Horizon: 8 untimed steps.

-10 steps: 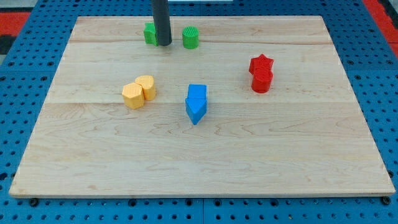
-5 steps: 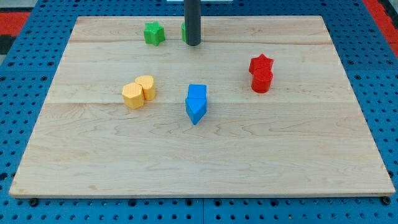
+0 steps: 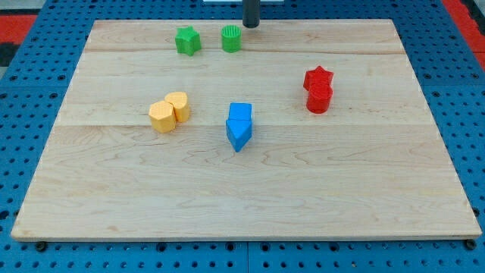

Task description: Separate red circle and the red star

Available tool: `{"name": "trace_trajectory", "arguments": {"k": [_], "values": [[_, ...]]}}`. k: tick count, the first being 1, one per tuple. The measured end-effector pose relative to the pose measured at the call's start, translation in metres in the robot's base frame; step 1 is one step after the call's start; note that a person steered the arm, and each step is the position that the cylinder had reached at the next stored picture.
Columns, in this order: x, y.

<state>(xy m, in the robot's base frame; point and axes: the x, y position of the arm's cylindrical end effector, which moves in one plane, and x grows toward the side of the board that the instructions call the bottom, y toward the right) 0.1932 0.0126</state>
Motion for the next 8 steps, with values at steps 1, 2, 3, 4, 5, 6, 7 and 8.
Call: {"name": "trace_trajectory", "arguments": {"k": [1, 2, 3, 4, 5, 6, 7, 8], "values": [[0.001, -0.024], [0.009, -0.055], [0.024, -0.037], [0.023, -0.028], [0.022, 0.007], [0.053, 0.03], [0.071, 0.037], [0.077, 0.038]]}}
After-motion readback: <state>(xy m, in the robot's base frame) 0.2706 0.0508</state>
